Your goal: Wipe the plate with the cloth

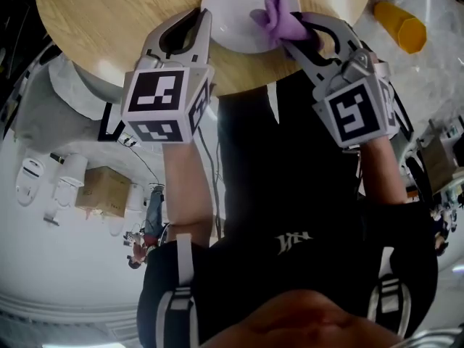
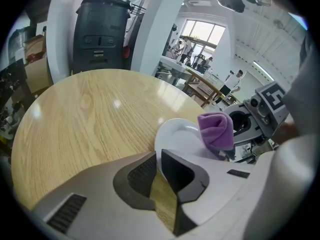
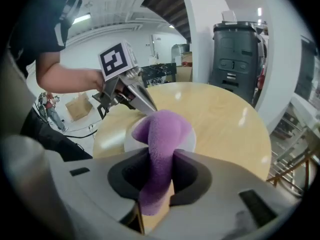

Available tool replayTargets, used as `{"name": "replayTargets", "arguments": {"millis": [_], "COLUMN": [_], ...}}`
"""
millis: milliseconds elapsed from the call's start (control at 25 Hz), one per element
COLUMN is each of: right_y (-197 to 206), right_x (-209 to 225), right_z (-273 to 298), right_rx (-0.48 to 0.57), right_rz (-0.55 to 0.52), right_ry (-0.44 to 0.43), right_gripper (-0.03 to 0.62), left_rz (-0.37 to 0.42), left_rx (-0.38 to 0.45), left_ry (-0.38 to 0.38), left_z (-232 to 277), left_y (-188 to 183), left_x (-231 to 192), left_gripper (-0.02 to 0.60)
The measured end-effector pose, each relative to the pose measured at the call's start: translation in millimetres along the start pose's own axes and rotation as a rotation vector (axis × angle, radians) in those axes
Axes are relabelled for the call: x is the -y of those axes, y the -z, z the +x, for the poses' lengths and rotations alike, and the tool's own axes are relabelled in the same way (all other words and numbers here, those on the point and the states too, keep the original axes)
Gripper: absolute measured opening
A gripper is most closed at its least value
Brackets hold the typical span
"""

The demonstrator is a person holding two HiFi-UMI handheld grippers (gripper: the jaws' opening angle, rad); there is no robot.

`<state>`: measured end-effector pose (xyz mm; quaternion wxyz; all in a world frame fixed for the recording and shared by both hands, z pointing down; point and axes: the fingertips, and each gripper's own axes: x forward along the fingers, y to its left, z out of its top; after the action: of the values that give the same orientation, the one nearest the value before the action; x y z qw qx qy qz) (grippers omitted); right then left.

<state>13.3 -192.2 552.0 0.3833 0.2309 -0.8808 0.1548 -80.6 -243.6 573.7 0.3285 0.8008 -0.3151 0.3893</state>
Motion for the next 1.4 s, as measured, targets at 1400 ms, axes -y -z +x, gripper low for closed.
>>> {"name": "replayTargets", "arguments": {"millis": [1400], "right_y": [19], "right_x": [-11], "right_z": [-13], "right_rx": [-0.047], "right_rz": [0.005], "right_ry": [0.036], "right_gripper": [0.094], "left_rz": [0.050], "left_rx": [-0.005], "left_ry": [0.004], "left_z": [1], "left_y": [-1], "left_x": [-4], "left_gripper": [0.038]}}
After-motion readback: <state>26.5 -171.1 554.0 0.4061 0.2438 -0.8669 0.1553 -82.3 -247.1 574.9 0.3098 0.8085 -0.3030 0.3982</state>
